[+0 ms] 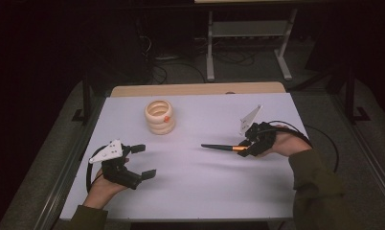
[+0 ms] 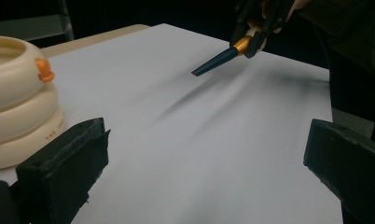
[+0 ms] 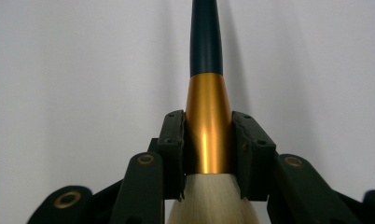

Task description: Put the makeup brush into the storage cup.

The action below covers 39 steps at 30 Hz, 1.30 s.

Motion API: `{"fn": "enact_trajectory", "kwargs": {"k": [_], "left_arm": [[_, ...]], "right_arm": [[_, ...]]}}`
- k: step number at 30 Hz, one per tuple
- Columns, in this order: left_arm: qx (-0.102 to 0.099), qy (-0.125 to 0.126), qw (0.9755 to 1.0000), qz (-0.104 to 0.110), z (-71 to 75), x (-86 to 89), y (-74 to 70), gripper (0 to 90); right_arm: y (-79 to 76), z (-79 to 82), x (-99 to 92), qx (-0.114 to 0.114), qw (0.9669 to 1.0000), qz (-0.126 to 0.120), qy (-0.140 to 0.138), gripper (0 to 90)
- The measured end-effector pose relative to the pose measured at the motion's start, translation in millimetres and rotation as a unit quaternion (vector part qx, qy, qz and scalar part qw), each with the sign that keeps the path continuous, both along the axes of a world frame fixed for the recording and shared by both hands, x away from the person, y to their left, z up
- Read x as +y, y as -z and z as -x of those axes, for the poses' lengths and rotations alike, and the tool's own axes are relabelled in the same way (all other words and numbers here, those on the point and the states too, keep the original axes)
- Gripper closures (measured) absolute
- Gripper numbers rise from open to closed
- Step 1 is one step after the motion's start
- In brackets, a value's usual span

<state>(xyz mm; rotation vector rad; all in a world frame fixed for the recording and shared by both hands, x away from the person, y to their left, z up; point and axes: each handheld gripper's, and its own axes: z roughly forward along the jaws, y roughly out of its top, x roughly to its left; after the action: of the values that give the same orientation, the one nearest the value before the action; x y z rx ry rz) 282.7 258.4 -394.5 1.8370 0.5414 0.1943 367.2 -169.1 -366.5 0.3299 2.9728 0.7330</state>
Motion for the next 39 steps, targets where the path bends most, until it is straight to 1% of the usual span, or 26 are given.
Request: {"fn": "enact_trajectory", "kwargs": {"k": [1, 2, 3, 4, 5, 6, 8, 10, 12, 13, 16, 20, 23, 26, 30, 32, 34, 35, 37, 39], "left_arm": [[-0.002, 0.008, 0.9999, -0.006, -2.4, -2.4, -1.1, 0.0], [-0.003, 0.011, 0.9999, -0.008, -3.5, -3.9, -1.2, 0.0], [0.001, 0.013, 0.9999, -0.008, -4.3, -5.8, -1.2, 0.0], [-0.002, 0.018, 0.9998, -0.013, -5.8, -6.8, -1.6, 0.0], [-0.003, 0.02, 0.9997, -0.011, -6.9, -8.8, -1.5, 0.0], [-0.006, 0.024, 0.9996, -0.016, -8.5, -10.1, -2.1, 0.0], [-0.01, 0.03, 0.9993, -0.021, -10.8, -13.7, -3.6, 0.0], [-0.01, 0.036, 0.9991, -0.021, -12.7, -17.1, -5.3, 0.0], [-0.012, 0.041, 0.9988, -0.024, -15.0, -20.8, -6.6, 0.0], [-0.014, 0.048, 0.9983, -0.03, -16.7, -22.3, -7.9, 0.0], [-0.012, 0.06, 0.9976, -0.031, -20.3, -29.1, -11.6, 0.0], [-0.009, 0.081, 0.9959, -0.04, -26.0, -38.7, -15.8, 0.0], [-0.006, 0.094, 0.9946, -0.046, -30.4, -45.6, -18.1, 0.0], [-0.004, 0.109, 0.9924, -0.056, -34.5, -51.5, -19.9, 0.0], [0.002, 0.123, 0.9905, -0.062, -39.6, -58.5, -19.7, 0.0], [0.002, 0.131, 0.9888, -0.07, -41.8, -61.6, -20.0, 0.0], [0.003, 0.134, 0.9884, -0.071, -42.7, -63.1, -20.1, 0.0], [0.009, 0.139, 0.9876, -0.071, -44.3, -65.8, -20.7, 0.0], [0.01, 0.143, 0.987, -0.072, -45.9, -67.8, -21.1, 0.0], [0.012, 0.152, 0.9856, -0.074, -47.8, -70.5, -21.6, 0.0]], "right_arm": [[1.2, 2.7, 2.1, 0.001, 1.0, -0.001, -0.003, 65.9], [2.5, 6.0, 4.5, 0.004, 0.9999, -0.004, -0.01, 65.9], [3.0, 7.4, 5.5, 0.0, 0.9999, -0.006, -0.011, 65.9], [3.1, 8.7, 6.2, 0.0, 0.9999, -0.008, -0.011, 65.9], [3.5, 9.6, 6.7, -0.003, 0.9998, -0.012, -0.016, 65.9], [3.6, 11.0, 7.0, -0.005, 0.9997, -0.015, -0.019, 65.8], [3.9, 12.5, 7.7, -0.003, 0.9995, -0.019, -0.024, 65.8], [2.7, 14.3, 7.5, -0.004, 0.9997, -0.014, -0.019, 65.9], [1.6, 14.3, 5.7, -0.005, 0.9994, -0.023, -0.024, 65.9], [1.1, 14.7, 5.1, -0.003, 0.9994, -0.027, -0.023, 65.9], [1.2, 14.6, 5.3, -0.002, 0.9992, -0.03, -0.027, 65.8], [2.6, 15.3, 9.5, 0.002, 0.999, -0.028, -0.035, 65.8], [2.5, 15.9, 13.1, 0.006, 0.9986, -0.033, -0.041, 65.9], [1.0, 15.7, 14.6, 0.006, 0.9985, -0.034, -0.042, 65.9], [-0.9, 16.4, 15.6, 0.007, 0.9982, -0.039, -0.044, 65.9], [-1.5, 17.2, 16.7, 0.009, 0.9982, -0.039, -0.045, 65.8], [-1.5, 17.6, 17.7, 0.008, 0.9981, -0.038, -0.047, 65.9], [-1.5, 17.8, 19.1, 0.009, 0.998, -0.038, -0.049, 65.9], [-1.7, 18.9, 25.0, 0.013, 0.9976, -0.042, -0.054, 65.9], [-2.7, 19.9, 29.5, 0.013, 0.9975, -0.038, -0.058, 65.8]]}}
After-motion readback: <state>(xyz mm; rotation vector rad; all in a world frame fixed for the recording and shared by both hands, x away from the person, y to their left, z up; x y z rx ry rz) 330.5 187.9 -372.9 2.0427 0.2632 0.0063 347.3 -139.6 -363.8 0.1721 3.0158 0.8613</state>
